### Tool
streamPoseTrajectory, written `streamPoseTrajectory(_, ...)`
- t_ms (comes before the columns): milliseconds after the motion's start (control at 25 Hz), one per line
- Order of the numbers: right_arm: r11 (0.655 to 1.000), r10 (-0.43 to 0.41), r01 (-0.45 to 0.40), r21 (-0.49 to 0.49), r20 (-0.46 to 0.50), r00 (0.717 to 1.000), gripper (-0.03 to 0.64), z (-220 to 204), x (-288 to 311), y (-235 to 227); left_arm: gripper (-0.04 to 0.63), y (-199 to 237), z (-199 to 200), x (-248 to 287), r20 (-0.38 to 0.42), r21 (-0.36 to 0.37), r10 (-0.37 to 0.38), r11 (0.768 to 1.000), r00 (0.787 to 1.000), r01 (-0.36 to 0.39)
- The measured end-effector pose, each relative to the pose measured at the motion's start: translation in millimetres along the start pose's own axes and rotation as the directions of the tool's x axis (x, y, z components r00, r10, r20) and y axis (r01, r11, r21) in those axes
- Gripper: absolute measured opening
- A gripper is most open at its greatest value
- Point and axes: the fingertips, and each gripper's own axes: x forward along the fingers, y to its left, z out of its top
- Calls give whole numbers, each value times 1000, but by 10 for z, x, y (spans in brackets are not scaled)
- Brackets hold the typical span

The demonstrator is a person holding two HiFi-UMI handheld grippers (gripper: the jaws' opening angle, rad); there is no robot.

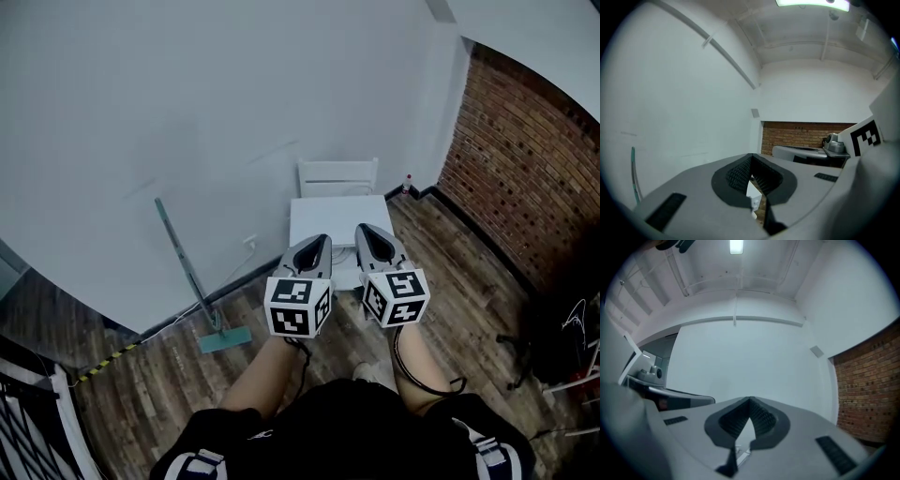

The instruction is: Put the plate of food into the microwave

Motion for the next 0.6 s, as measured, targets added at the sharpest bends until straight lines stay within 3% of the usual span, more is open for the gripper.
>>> streamPoseTrajectory(600,999,-33,33,3,0,999,6,-70,-403,355,-2,12,-168,-513,-3,-56,-19,998,1000,19)
